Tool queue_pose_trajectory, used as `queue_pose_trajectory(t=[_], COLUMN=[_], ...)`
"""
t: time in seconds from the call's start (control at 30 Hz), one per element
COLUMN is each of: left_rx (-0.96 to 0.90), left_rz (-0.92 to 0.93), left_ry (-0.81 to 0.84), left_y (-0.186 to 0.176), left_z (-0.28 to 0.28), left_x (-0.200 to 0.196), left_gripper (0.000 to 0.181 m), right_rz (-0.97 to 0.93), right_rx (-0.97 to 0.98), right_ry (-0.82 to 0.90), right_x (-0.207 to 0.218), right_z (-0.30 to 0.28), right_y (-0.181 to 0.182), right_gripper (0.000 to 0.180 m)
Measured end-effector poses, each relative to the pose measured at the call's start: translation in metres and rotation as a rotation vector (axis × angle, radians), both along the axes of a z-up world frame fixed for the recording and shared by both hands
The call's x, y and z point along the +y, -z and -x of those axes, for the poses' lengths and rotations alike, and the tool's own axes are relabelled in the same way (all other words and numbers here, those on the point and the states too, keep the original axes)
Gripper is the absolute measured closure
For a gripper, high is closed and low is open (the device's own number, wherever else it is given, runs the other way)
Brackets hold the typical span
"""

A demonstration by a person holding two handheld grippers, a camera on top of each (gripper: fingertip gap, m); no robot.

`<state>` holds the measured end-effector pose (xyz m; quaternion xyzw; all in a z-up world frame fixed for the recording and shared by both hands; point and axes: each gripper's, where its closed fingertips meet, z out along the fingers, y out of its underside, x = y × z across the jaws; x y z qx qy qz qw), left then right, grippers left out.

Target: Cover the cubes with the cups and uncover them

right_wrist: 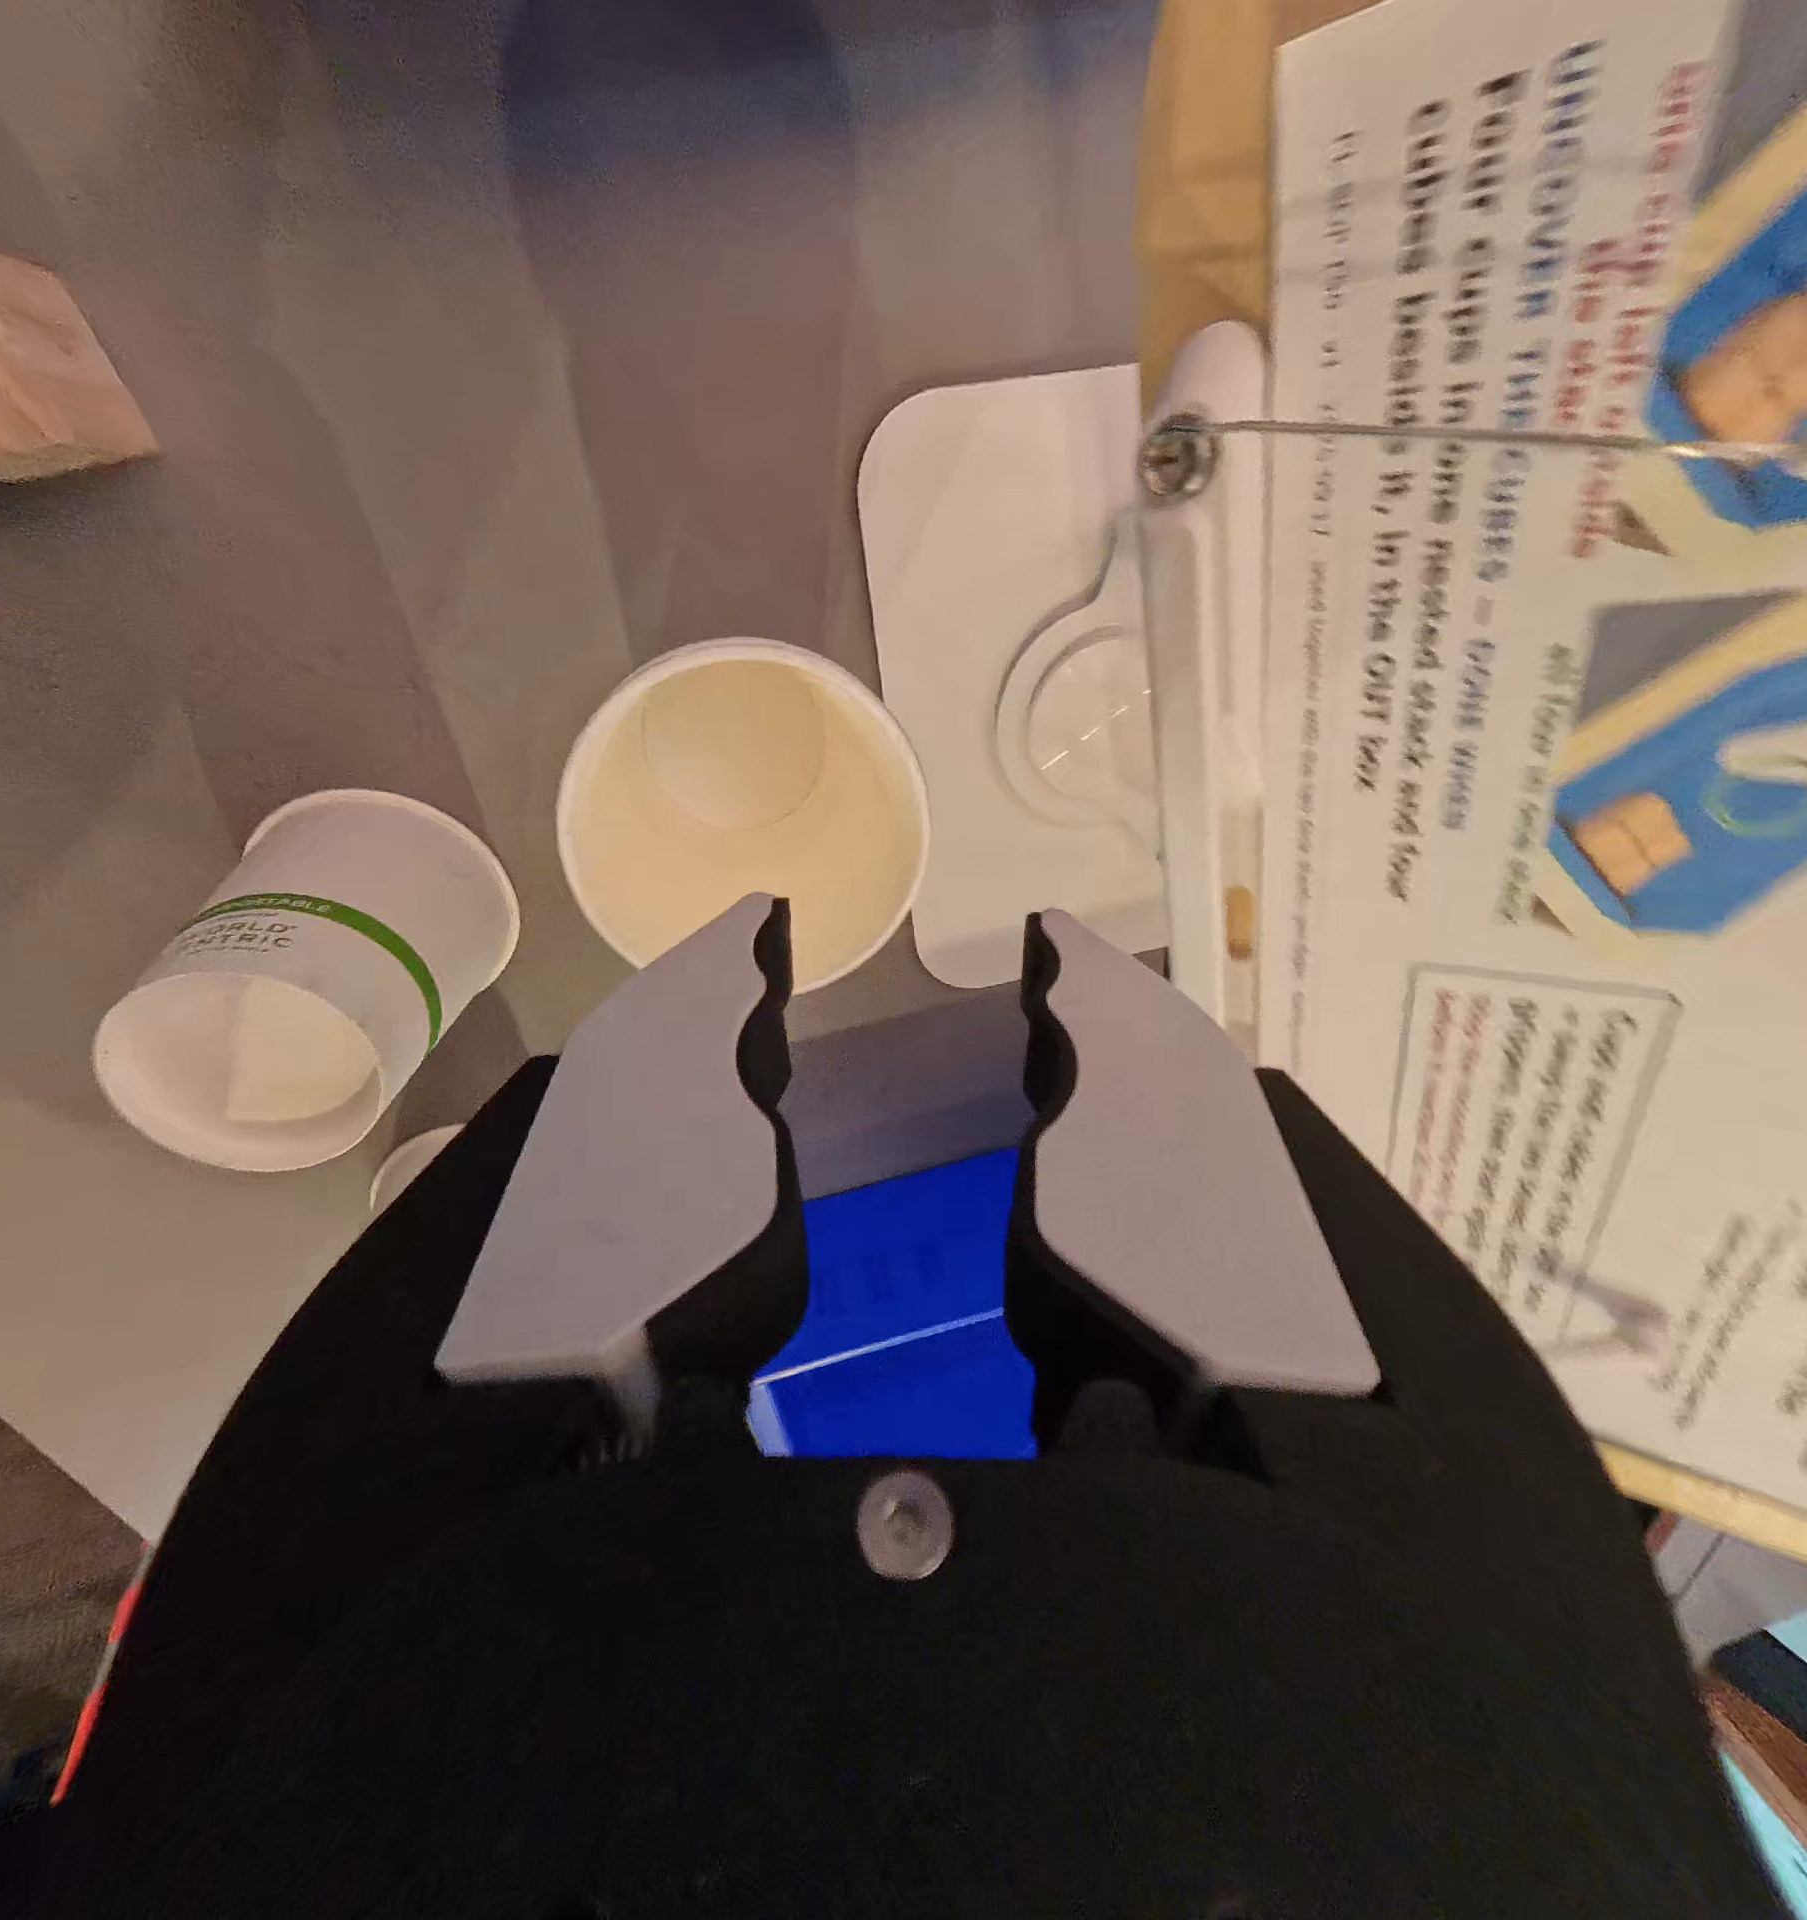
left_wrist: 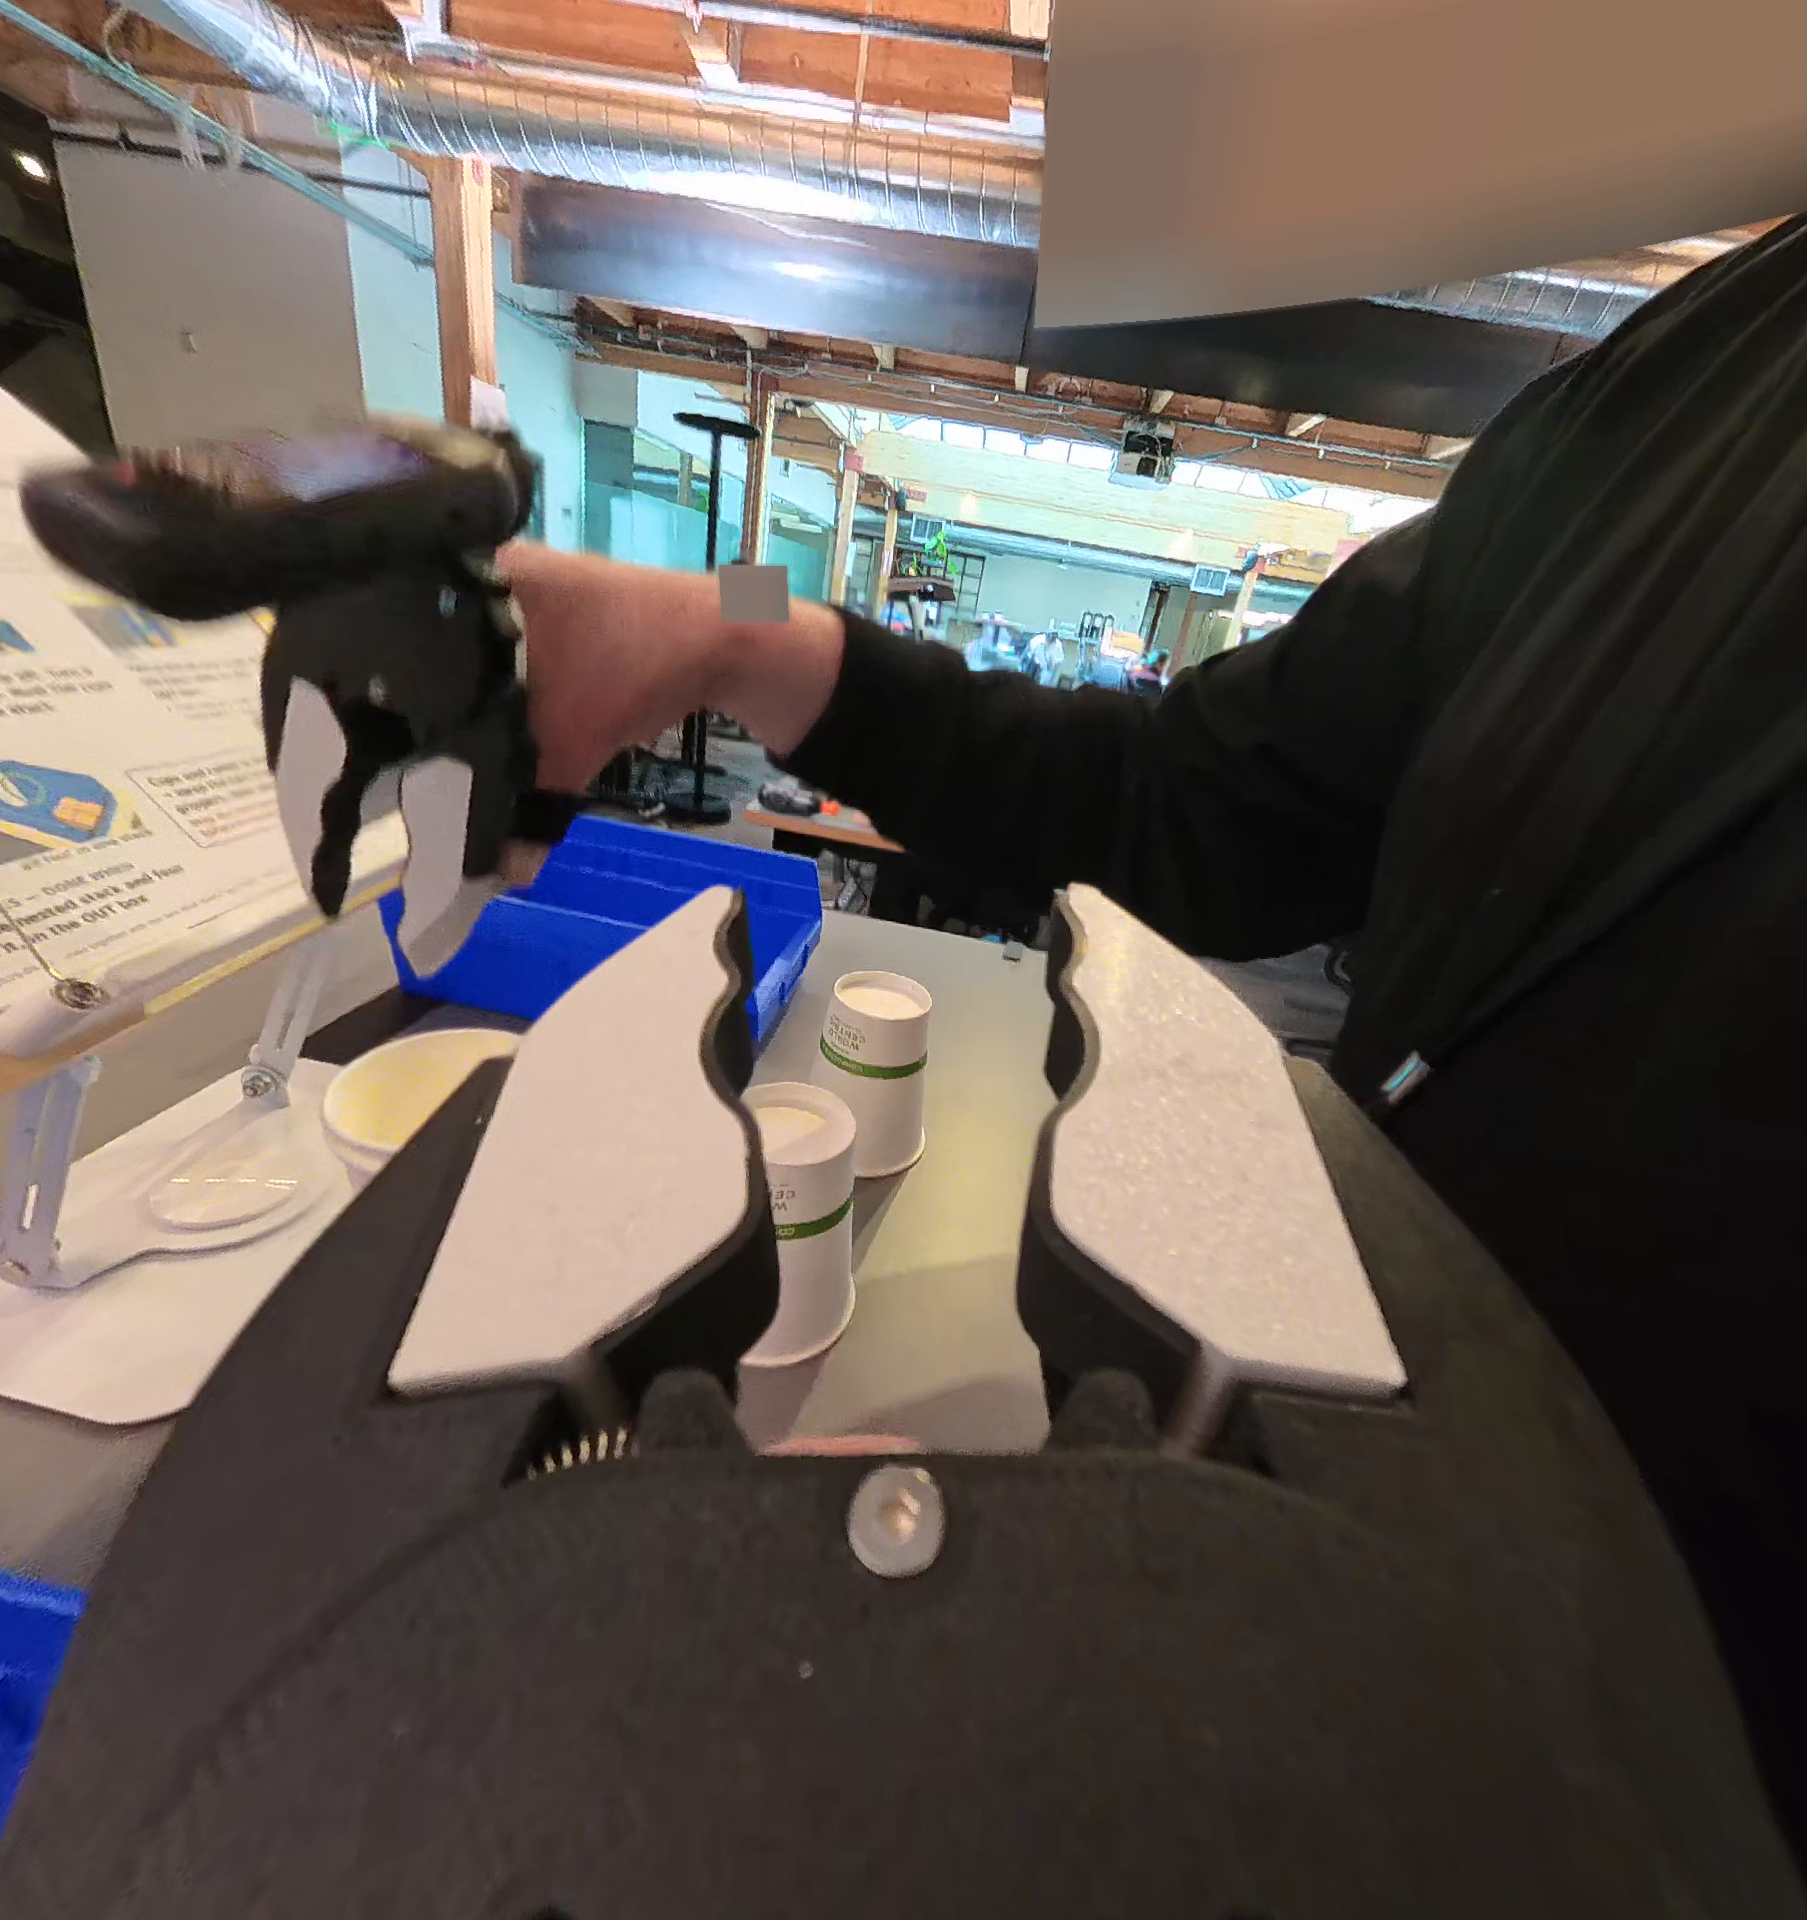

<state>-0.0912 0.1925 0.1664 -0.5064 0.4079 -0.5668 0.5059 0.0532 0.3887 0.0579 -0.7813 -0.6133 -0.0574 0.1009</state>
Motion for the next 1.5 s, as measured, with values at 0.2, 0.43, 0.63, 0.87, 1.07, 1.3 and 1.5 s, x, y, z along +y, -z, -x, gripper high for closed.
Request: queue_pose_trajectory(t=[0.2, 0.43, 0.63, 0.87, 1.07, 1.3, 1.5], left_rx=[0.209, 0.511, 0.819, 0.994, 0.963, 0.683, 0.110], left_rz=[-0.021, -0.077, -0.170, -0.145, -0.130, -0.016, 0.098], left_ry=[0.069, 0.153, 0.133, 0.133, 0.159, 0.099, 0.057], left_y=[0.035, 0.106, 0.172, 0.208, 0.214, 0.148, 0.036], left_z=[-0.062, -0.147, -0.183, -0.187, -0.191, -0.179, -0.137], left_x=[0.002, 0.005, 0.016, 0.023, 0.022, 0.029, 0.041], left_gripper=[0.106, 0.085, 0.075, 0.072, 0.103, 0.104, 0.104], right_rz=[-0.083, -0.120, -0.121, -0.105, -0.106, -0.150, 0.061], right_rx=[0.142, 0.225, 0.269, 0.295, 0.313, 0.487, 1.058], right_ry=[0.029, 0.152, 0.234, 0.281, 0.301, 0.308, 0.374], right_x=[-0.031, -0.075, -0.106, -0.130, -0.138, -0.146, -0.175], right_z=[-0.017, -0.066, -0.095, -0.112, -0.118, -0.118, -0.080], right_y=[-0.042, -0.044, -0.031, -0.014, -0.006, -0.024, -0.054], right_gripper=[0.151, 0.157, 0.160, 0.163, 0.165, 0.154, 0.142])
